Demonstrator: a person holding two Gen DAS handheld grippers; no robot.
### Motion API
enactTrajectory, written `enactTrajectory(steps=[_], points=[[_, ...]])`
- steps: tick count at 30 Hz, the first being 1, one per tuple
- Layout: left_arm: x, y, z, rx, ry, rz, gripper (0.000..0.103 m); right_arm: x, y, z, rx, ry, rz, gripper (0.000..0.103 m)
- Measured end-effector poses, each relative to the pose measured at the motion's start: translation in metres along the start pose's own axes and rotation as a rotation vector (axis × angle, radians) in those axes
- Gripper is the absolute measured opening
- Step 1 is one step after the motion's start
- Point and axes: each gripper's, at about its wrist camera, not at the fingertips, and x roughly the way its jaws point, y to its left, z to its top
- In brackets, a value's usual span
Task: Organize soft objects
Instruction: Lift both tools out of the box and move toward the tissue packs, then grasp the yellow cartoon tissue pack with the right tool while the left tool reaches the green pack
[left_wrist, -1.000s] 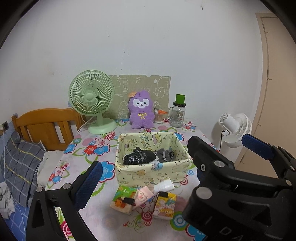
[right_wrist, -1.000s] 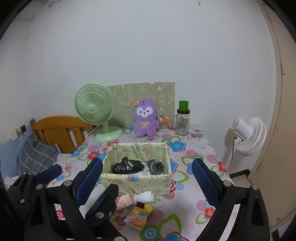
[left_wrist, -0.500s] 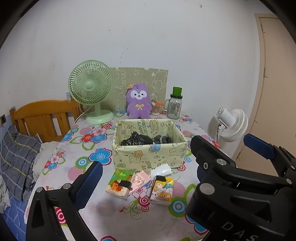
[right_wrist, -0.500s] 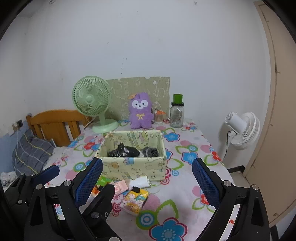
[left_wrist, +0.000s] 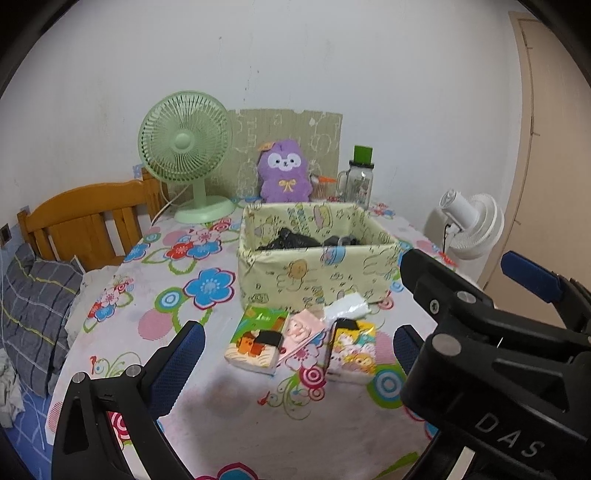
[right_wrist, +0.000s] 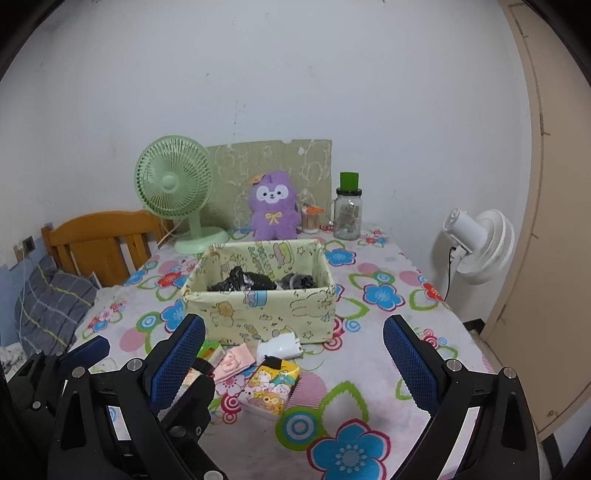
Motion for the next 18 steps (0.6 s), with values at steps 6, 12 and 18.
enactTrajectory(steps=[6,12,18], points=[[0.018,0.008,-0.008,0.006,0.04,-0.006,0.103,0.018,0.002,-0.01,0.023,0.038,0.016,0.099],[0.038,0.016,-0.017,0.012,0.079,-0.008,0.103,0.039,0.006,-0.021,0.036,0.074,0.02,0.099],[0.061,0.021,-0.032,0.014,0.141,-0.011,0.103,0.061,0.008,-0.035,0.043,0.123,0.015,0.099]])
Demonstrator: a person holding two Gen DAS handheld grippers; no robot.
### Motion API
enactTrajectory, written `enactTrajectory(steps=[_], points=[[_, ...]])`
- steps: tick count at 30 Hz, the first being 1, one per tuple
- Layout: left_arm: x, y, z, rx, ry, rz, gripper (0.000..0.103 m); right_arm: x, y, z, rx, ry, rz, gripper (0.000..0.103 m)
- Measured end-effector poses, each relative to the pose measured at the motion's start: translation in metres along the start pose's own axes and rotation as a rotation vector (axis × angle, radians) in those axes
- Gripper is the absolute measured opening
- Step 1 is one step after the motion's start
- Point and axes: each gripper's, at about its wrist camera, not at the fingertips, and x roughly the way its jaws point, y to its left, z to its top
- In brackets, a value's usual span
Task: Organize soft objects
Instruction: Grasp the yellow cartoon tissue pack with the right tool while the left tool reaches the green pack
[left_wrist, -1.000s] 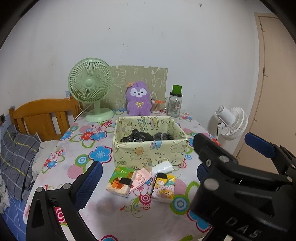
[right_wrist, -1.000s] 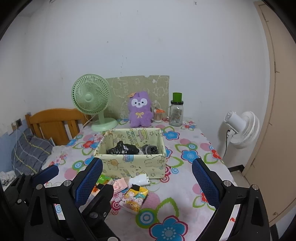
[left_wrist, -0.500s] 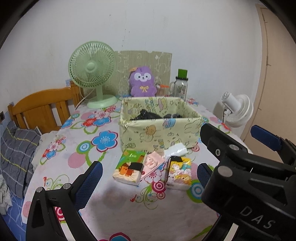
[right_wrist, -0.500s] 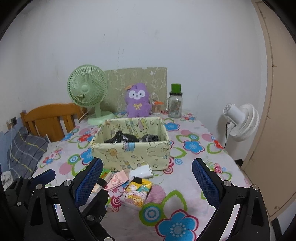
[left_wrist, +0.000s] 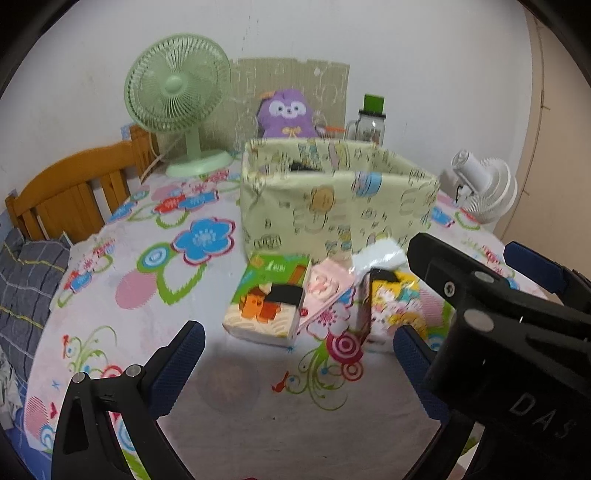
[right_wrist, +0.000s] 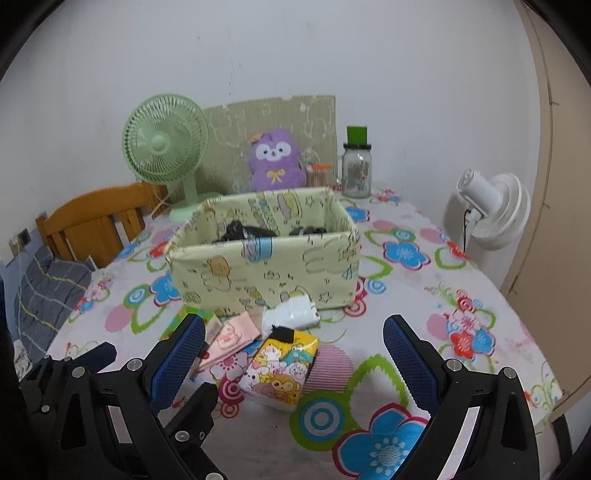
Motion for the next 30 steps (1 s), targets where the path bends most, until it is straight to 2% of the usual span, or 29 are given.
enactTrajectory(steps=[13,23,27,29,30], points=[[0.028,0.014,-0.008,-0.039,0.068,0.003,0.103,0.043,0.009,-0.012,-0.037,0.104,0.017,0.099],[0.039,0.016,-0.009,-0.05,0.084,0.013,0.103,0.073,0.01,-0.025,-0.019,0.206,0.024,0.097],[0.04,0.016,-0.009,-0.043,0.09,0.03,0.103,0.078,0.01,-0.027,-0.01,0.229,0.028,0.088],[0.041,0.015,-0.01,-0.039,0.1,0.022,0.102,0.08,0.009,-0.027,-0.007,0.242,0.037,0.08],[0.041,0.014,-0.01,-0.035,0.106,0.02,0.102,0.08,0.009,-0.028,-0.005,0.252,0.043,0.073]])
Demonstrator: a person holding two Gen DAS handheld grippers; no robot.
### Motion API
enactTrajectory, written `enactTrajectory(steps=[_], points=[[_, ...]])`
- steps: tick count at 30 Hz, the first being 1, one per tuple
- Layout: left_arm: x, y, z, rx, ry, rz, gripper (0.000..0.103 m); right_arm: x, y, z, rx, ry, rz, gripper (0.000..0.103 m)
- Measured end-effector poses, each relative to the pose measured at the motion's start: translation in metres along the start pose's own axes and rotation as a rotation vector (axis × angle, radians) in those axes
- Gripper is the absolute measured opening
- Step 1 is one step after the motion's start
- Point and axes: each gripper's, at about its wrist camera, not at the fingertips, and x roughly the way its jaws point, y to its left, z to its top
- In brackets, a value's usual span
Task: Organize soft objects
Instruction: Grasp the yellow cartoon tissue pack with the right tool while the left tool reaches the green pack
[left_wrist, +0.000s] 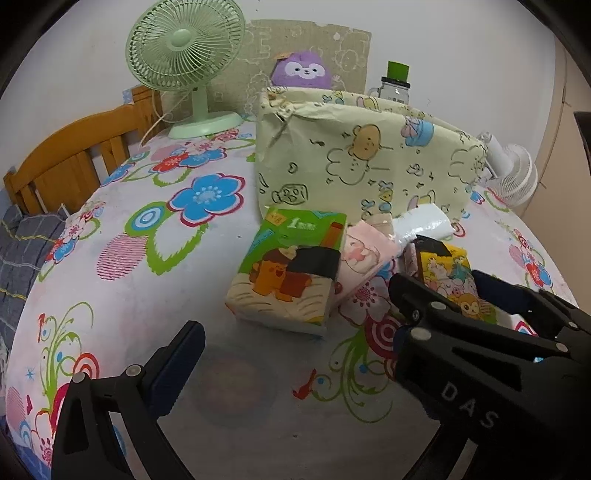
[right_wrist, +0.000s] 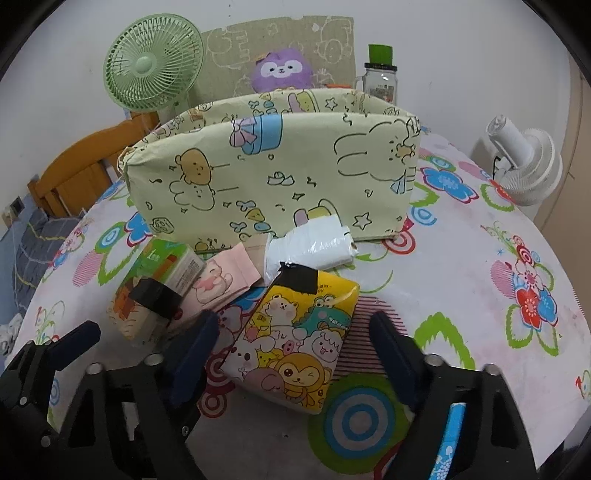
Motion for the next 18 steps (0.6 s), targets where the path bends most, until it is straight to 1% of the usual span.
enactTrajectory(steps=[1,2,3,6,9,13,18], points=[[0.0,-0.001,0.0,0.007,0.0,0.002,0.102,0.0,0.0,-0.001,-0.005,0.003,0.002,0.067],[-0.001,-0.004,-0.001,0.017,-0.007,0.009,0.102,-0.002,0.001,-0.002,-0.014,-0.002,-0.004,0.065],[-0.003,-0.006,-0.002,0.026,-0.012,0.015,0.103,-0.003,0.003,-0.002,-0.025,0.002,-0.008,0.058],[-0.005,-0.006,-0.003,0.017,-0.01,-0.002,0.103,-0.008,0.001,-0.004,-0.025,-0.002,0.0,0.053],[-0.012,-0.006,-0.003,0.019,-0.026,0.001,0.103,-0.015,0.002,-0.005,-0.031,-0.013,0.006,0.051],[-0.02,-0.003,0.003,0.011,-0.059,0.001,0.103,-0.031,0.005,-0.001,-0.034,-0.055,0.017,0.05],[-0.016,0.004,0.014,0.01,-0.075,-0.013,0.102,-0.036,0.012,0.008,-0.034,-0.084,0.017,0.05]])
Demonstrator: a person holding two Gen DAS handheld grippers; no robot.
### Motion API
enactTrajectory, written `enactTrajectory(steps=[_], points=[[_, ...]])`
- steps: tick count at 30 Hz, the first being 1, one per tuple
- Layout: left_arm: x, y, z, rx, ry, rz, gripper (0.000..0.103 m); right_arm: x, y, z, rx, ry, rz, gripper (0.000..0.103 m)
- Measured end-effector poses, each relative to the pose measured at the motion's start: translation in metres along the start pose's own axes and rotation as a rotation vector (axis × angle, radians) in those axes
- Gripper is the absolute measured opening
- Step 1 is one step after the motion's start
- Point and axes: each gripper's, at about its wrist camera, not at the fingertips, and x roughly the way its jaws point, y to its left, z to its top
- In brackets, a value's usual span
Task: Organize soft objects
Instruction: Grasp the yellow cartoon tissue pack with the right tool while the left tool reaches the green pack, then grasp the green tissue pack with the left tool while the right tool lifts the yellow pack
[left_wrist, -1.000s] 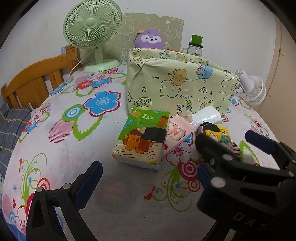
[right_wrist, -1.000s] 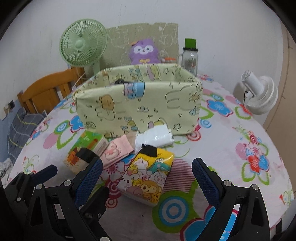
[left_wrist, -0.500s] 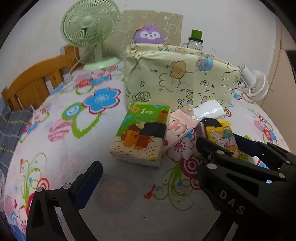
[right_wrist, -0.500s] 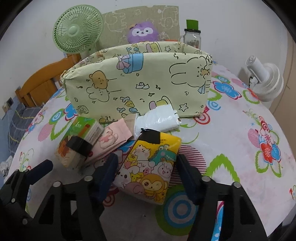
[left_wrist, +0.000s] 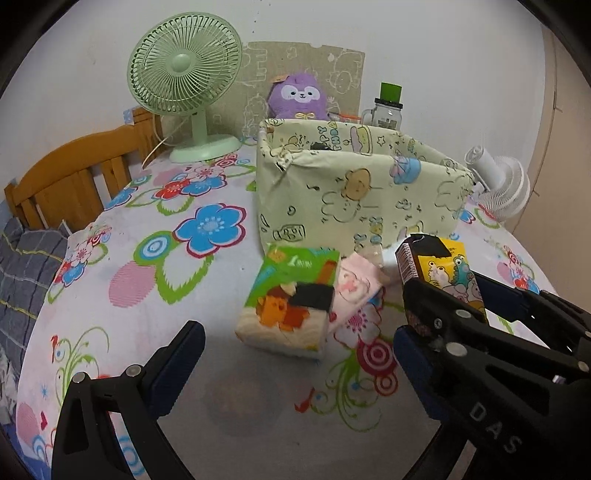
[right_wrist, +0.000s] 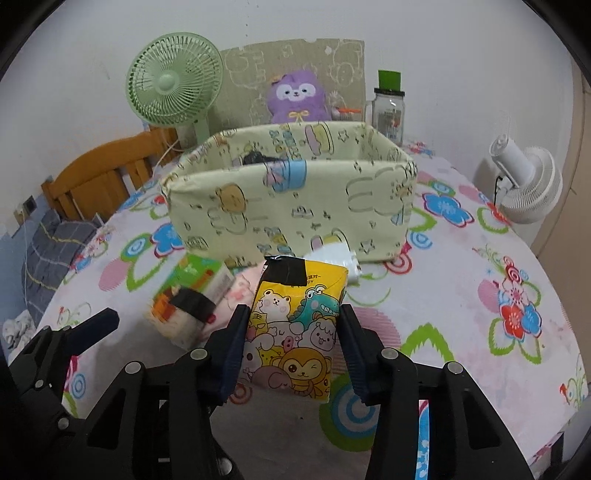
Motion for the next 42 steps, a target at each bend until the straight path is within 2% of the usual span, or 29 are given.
enactTrajectory(steps=[8,10,13,14,15,27,42], points=[[0.018,0.013,0.01,-0.036,0.031,-0.027,0.093,0.009,0.005,0.011,0.008,-0.005,-0.007,0.05],[0.023,0.016,0.011,-0.05,0.043,-0.034,0.087,0.01,0.006,0.013,0.002,-0.008,-0.014,0.05],[0.029,0.017,0.01,-0.06,0.068,-0.05,0.074,0.013,0.005,0.013,0.001,-0.003,-0.019,0.051],[0.03,0.017,0.01,-0.06,0.075,-0.057,0.065,0.014,0.004,0.013,0.004,0.0,-0.018,0.051],[0.031,0.017,0.009,-0.061,0.077,-0.068,0.06,0.016,0.004,0.012,0.007,0.004,-0.017,0.051],[0.01,-0.001,0.001,-0.046,0.037,-0.042,0.056,0.006,-0.006,0.003,0.029,0.007,0.008,0.051],[-0.029,-0.036,-0.01,-0.053,-0.012,-0.015,0.056,-0.04,-0.028,-0.012,0.04,-0.04,0.009,0.051]])
